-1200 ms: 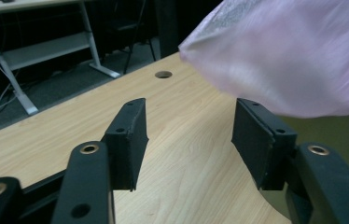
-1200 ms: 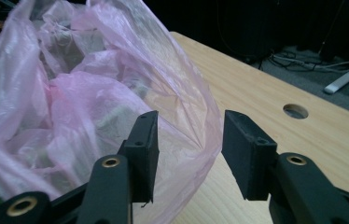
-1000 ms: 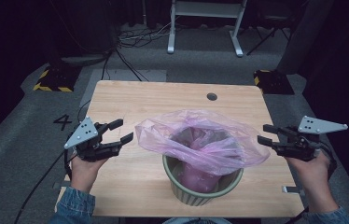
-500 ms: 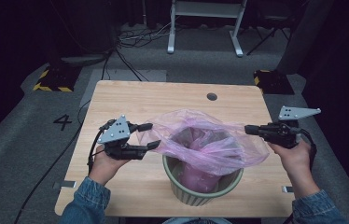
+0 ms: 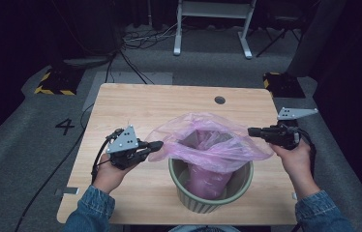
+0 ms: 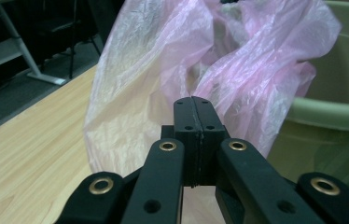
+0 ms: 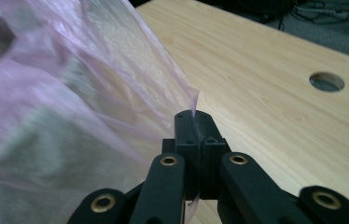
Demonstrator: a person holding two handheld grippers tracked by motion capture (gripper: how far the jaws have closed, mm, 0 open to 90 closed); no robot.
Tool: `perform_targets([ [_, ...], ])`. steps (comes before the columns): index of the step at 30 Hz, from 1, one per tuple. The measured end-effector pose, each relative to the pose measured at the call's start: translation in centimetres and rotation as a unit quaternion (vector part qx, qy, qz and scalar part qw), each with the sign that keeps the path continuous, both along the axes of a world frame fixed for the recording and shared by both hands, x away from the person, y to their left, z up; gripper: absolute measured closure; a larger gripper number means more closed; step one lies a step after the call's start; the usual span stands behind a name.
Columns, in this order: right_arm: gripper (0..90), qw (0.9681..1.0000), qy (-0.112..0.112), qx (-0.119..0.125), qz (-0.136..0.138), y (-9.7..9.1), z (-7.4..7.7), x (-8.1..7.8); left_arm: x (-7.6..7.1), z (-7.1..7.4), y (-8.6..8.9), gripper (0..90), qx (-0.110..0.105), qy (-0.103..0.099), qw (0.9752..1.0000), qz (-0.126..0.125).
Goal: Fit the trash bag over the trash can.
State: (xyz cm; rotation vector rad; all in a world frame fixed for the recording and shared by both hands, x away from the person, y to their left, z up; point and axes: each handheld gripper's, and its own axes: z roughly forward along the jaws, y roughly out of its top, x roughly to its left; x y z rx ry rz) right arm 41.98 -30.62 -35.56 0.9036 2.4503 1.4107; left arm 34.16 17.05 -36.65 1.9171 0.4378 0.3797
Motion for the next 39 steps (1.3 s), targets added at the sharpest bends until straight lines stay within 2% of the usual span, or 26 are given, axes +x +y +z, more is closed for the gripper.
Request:
perform_targets([
  [7, 90.0, 0.9989, 0.045, -0.006, -0.013, -1.0, -2.7, 0.7, -0.1, -0.8, 0.6, 89.8, -0.002, 0.011, 0.9999, 0.0],
  [11, 90.0, 0.9979, 0.064, -0.007, -0.007, -2.0, -4.0, -0.2, -0.5, -0.9, 0.8, 89.8, 0.0, 0.011, 0.9999, -0.008],
  [14, 90.0, 0.9978, 0.066, 0.009, 0.003, -2.7, -4.1, -1.3, -1.2, -0.8, 0.8, 89.9, -0.002, 0.002, 0.9999, -0.01],
  [16, 89.8, 0.9979, 0.063, 0.009, 0.007, -3.0, -3.8, -2.1, -1.6, -0.6, 0.9, 89.8, -0.007, -0.004, 0.9999, -0.01],
  [17, 87.3, 0.9983, 0.057, 0.008, 0.01, -3.1, -3.6, -2.5, -1.7, -0.4, 1.0, 89.8, -0.009, -0.007, 0.9999, -0.011],
  [19, 70.2, 0.9995, 0.03, -0.001, -0.002, -3.4, -2.9, -3.3, -1.8, -0.3, 1.2, 89.7, -0.014, -0.012, 0.9998, -0.009],
  [20, 65.2, 0.9999, 0.012, -0.001, -0.009, -3.6, -2.5, -3.7, -1.8, -0.2, 1.3, 89.6, -0.016, -0.012, 0.9998, -0.008],
  [22, 57.8, 0.9995, -0.023, 0.015, -0.014, -4.2, -1.5, -4.3, -1.8, 0.0, 1.3, 89.0, -0.023, -0.014, 0.9996, -0.007],
  [25, 53.8, 0.9973, -0.067, 0.026, -0.016, -4.7, 0.2, -5.3, -2.0, 0.4, 1.2, 84.8, -0.033, -0.025, 0.9991, -0.001],
  [28, 49.8, 0.9938, -0.107, 0.025, -0.02, -5.0, 1.7, -6.3, -2.3, 0.8, 1.2, 66.1, -0.048, -0.034, 0.9983, 0.001],
  [30, 49.5, 0.9922, -0.12, 0.026, -0.023, -5.3, 2.5, -6.7, -2.5, 1.1, 1.3, 56.4, -0.053, -0.033, 0.998, -0.012],
  [33, 47.9, 0.9907, -0.131, 0.033, -0.019, -5.7, 3.4, -7.5, -2.7, 1.4, 1.2, 45.6, -0.05, -0.033, 0.998, -0.02],
  [37, 40.5, 0.9883, -0.146, 0.044, 0.002, -5.8, 4.3, -9.0, -2.6, 1.5, 0.9, 40.7, -0.037, -0.023, 0.9988, -0.025],
  [39, 38.5, 0.9875, -0.149, 0.047, 0.02, -5.6, 4.6, -9.8, -2.3, 1.5, 0.6, 41.5, -0.031, -0.017, 0.9991, -0.026],
])
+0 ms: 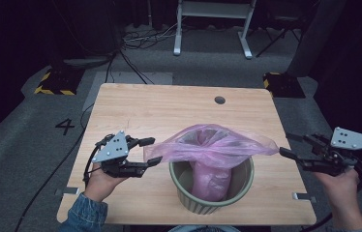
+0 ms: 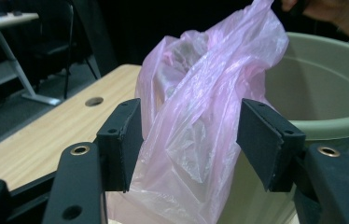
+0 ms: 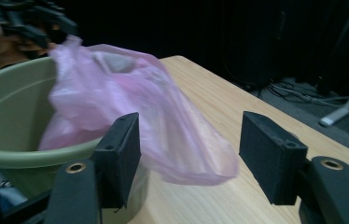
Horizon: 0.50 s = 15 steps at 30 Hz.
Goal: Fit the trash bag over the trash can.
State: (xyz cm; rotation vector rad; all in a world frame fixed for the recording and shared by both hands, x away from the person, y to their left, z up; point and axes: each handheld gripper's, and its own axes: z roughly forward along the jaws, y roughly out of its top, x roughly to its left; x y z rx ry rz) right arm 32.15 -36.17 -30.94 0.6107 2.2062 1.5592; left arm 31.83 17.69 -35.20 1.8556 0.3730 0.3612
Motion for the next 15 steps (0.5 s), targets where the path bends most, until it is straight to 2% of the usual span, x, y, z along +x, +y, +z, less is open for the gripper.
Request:
perform_targets([
  [4, 37.9, 0.9995, -0.009, -0.009, 0.03, 1.0, 0.2, -1.0, 0.2, 0.0, -0.5, 67.7, 0.014, 0.009, 0.9999, 0.004],
  [8, 42.3, 0.9983, -0.004, -0.036, 0.046, 2.5, -0.5, -0.7, 0.0, 0.1, -0.9, 81.6, 0.017, 0.001, 0.9998, 0.006],
  [9, 51.1, 0.998, -0.005, -0.042, 0.047, 2.9, -0.7, -0.6, -0.1, 0.2, -1.0, 83.4, 0.017, -0.002, 0.9998, 0.005],
  [10, 63.7, 0.9973, -0.003, -0.048, 0.056, 3.2, -0.9, -0.4, -0.2, 0.3, -1.1, 84.9, 0.017, -0.006, 0.9998, 0.005],
  [12, 78.7, 0.9963, 0.014, -0.054, 0.065, 3.8, -1.0, -0.2, -0.5, 0.4, -1.1, 87.3, 0.015, -0.013, 0.9998, 0.004],
  [14, 87.7, 0.9952, 0.026, -0.053, 0.078, 4.1, -1.0, -0.3, -1.1, 0.6, -0.9, 88.6, 0.012, -0.023, 0.9997, -0.003],
  [15, 89.2, 0.9942, 0.031, -0.049, 0.09, 4.3, -1.0, -0.6, -1.4, 0.6, -0.8, 89.4, 0.011, -0.027, 0.9995, -0.009],
])
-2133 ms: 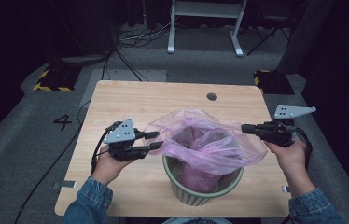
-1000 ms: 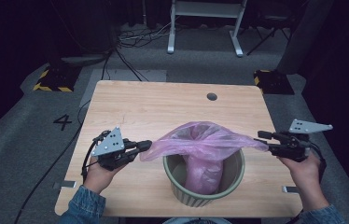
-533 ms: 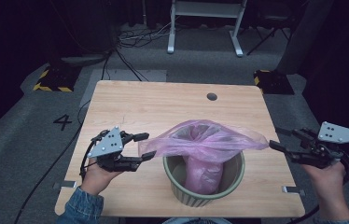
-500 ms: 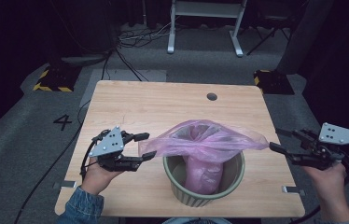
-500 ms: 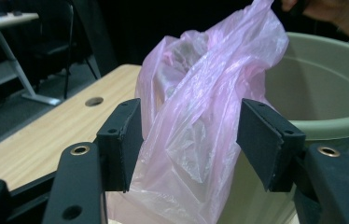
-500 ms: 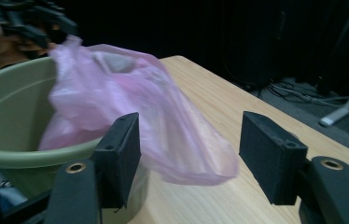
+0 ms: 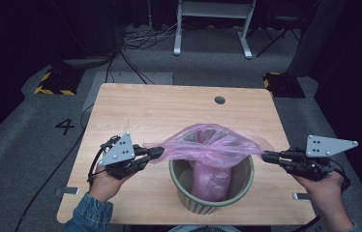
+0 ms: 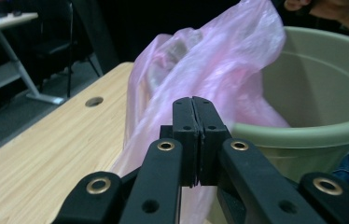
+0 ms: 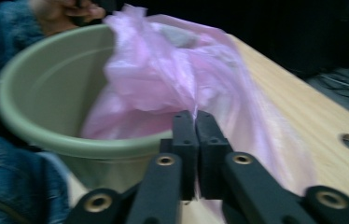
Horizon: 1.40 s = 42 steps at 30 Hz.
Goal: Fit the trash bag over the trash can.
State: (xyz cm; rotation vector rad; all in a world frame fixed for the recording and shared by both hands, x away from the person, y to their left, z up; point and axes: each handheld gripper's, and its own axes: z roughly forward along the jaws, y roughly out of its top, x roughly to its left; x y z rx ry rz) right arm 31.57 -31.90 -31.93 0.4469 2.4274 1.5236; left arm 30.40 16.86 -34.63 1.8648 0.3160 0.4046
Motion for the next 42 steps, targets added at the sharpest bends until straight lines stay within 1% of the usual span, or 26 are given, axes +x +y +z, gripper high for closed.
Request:
perform_targets([
  [1, 89.5, 1.0, 0.006, 0.001, 0.007, 0.1, 0.0, -0.2, -0.3, -0.1, 0.1, 89.4, 0.0, -0.003, 0.9999, -0.01],
  [3, 89.7, 0.9998, 0.009, 0.001, 0.019, 0.2, -0.1, -0.8, -0.9, -0.4, 0.4, 89.7, -0.002, -0.006, 0.9995, -0.031],
  [6, 89.8, 0.999, 0.013, -0.004, 0.042, 0.3, -0.7, -1.9, -1.5, -1.2, 0.7, 89.9, 0.002, 0.0, 0.9985, -0.054],
  [7, 89.8, 0.9984, 0.016, -0.005, 0.054, 0.2, -1.0, -2.4, -1.7, -1.4, 0.6, 89.9, 0.006, 0.001, 0.9983, -0.057],
  [9, 89.8, 0.9976, 0.021, -0.01, 0.065, 0.2, -1.5, -2.9, -1.9, -1.8, 0.5, 89.9, 0.015, -0.001, 0.9986, -0.051],
  [10, 89.7, 0.9977, 0.02, -0.011, 0.064, 0.1, -1.6, -3.1, -2.0, -1.8, 0.5, 89.8, 0.012, -0.008, 0.9992, -0.036],
  [11, 89.7, 0.9979, 0.02, -0.012, 0.061, 0.0, -1.8, -3.1, -1.9, -1.7, 0.7, 89.1, 0.0, -0.014, 0.9998, -0.016],
  [12, 89.7, 0.998, 0.021, -0.009, 0.059, -0.2, -1.8, -3.1, -1.7, -1.6, 0.8, 78.9, -0.015, -0.015, 0.9998, -0.003],
  [13, 89.6, 0.9981, 0.022, -0.007, 0.057, -0.3, -1.7, -3.0, -1.4, -1.3, 1.1, 71.5, -0.029, -0.011, 0.9995, 0.004],
  [14, 89.6, 0.9983, 0.023, -0.005, 0.054, -0.4, -1.7, -2.9, -1.2, -1.0, 1.2, 65.5, -0.039, -0.01, 0.9991, 0.009],
  [15, 89.5, 0.9982, 0.023, -0.001, 0.055, -0.4, -1.6, -2.7, -0.8, -0.7, 1.1, 58.1, -0.043, -0.009, 0.999, 0.01],
  [16, 89.1, 0.9982, 0.023, 0.002, 0.056, -0.3, -1.4, -2.6, -0.6, -0.6, 0.9, 52.0, -0.042, -0.009, 0.999, 0.008],
  [18, 87.4, 0.998, 0.026, 0.005, 0.058, -0.1, -1.3, -2.4, -0.2, -0.3, 0.2, 44.3, -0.028, -0.015, 0.9995, 0.005],
  [20, 86.9, 0.9977, 0.029, 0.008, 0.061, 0.2, -1.2, -2.1, 0.4, -0.1, -0.6, 40.0, -0.01, -0.014, 0.9999, 0.001],
  [21, 86.7, 0.9976, 0.029, 0.008, 0.062, 0.3, -1.2, -2.0, 0.8, -0.1, -0.9, 38.7, -0.003, -0.015, 0.9999, 0.005],
  [22, 86.6, 0.9975, 0.029, 0.008, 0.064, 0.5, -1.2, -1.9, 1.3, 0.0, -1.1, 37.2, 0.0, -0.01, 0.9999, 0.004],
  [24, 86.6, 0.9973, 0.028, 0.008, 0.067, 0.7, -1.0, -1.8, 2.1, 0.1, -1.3, 35.8, -0.009, 0.001, 1.0, 0.003],
  [27, 86.7, 0.9972, 0.03, 0.007, 0.068, 0.9, -0.9, -1.6, 2.9, 0.4, -1.4, 35.8, -0.015, 0.013, 0.9998, -0.009],
  [31, 86.7, 0.997, 0.03, 0.008, 0.07, 1.0, -0.7, -1.3, 4.0, 0.0, -2.3, 36.7, 0.006, 0.035, 0.9992, -0.016],
  [32, 86.7, 0.997, 0.031, 0.009, 0.071, 1.0, -0.7, -1.3, 4.2, -0.2, -2.4, 38.9, 0.007, 0.044, 0.9988, -0.021],
  [33, 86.7, 0.9969, 0.032, 0.009, 0.071, 1.0, -0.8, -1.2, 4.3, -0.3, -2.5, 46.1, 0.006, 0.049, 0.9983, -0.031],
  [34, 86.7, 0.9968, 0.033, 0.01, 0.072, 1.0, -0.8, -1.1, 4.2, -0.3, -2.6, 57.5, 0.005, 0.048, 0.9982, -0.035],
  [36, 87.0, 0.9967, 0.035, 0.009, 0.072, 1.1, -0.9, -1.0, 3.9, -0.1, -2.8, 73.4, 0.013, 0.036, 0.9988, -0.03],
  [37, 87.2, 0.9968, 0.036, 0.008, 0.072, 1.1, -0.9, -1.0, 3.6, 0.0, -2.9, 79.6, 0.016, 0.026, 0.9992, -0.026],
  [39, 88.7, 0.9966, 0.036, 0.009, 0.073, 1.1, -0.9, -1.0, 3.0, 0.2, -2.9, 85.0, 0.016, 0.01, 0.9996, -0.023],
  [42, 89.8, 0.9966, 0.037, 0.009, 0.074, 1.0, -0.8, -1.3, 1.9, 0.6, -2.5, 86.2, 0.013, -0.007, 0.9994, -0.032],
])
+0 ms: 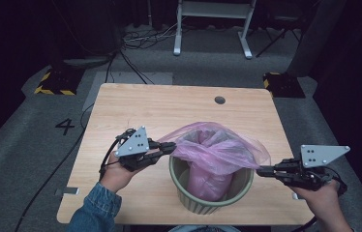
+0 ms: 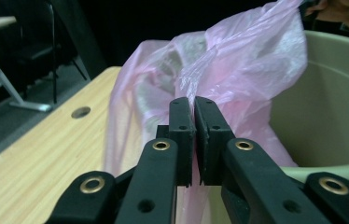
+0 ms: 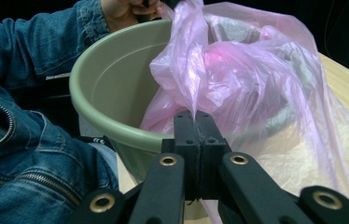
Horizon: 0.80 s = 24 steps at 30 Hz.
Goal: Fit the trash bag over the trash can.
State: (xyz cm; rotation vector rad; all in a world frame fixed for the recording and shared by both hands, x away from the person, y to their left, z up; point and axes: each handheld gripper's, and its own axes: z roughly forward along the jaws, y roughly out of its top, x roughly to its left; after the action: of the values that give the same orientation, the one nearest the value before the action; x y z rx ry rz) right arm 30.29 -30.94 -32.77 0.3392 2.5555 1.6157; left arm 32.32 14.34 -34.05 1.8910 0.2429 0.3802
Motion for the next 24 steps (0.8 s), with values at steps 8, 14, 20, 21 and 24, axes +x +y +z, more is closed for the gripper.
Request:
perform_targets([
  [8, 90.0, 0.9999, 0.004, -0.003, 0.011, -0.4, -0.6, -1.2, -3.4, -0.7, 1.6, 86.2, 0.015, -0.02, 0.9991, -0.034],
  [14, 90.0, 0.9991, 0.018, -0.011, 0.038, -0.2, -1.8, -2.2, -5.4, -2.3, 2.0, 89.2, 0.028, -0.009, 0.9971, -0.07],
  [20, 90.0, 0.9962, 0.042, -0.021, 0.074, 0.1, -3.4, -2.8, -5.7, -3.7, 1.9, 89.4, 0.02, 0.012, 0.9957, -0.09],
  [21, 90.0, 0.9955, 0.048, -0.025, 0.078, 0.2, -3.8, -2.8, -5.6, -3.9, 1.8, 89.6, 0.021, 0.016, 0.9952, -0.095],
  [24, 90.0, 0.9923, 0.076, -0.035, 0.092, 0.7, -5.1, -2.3, -5.7, -4.2, 0.7, 89.7, 0.038, 0.019, 0.9922, -0.117],
])
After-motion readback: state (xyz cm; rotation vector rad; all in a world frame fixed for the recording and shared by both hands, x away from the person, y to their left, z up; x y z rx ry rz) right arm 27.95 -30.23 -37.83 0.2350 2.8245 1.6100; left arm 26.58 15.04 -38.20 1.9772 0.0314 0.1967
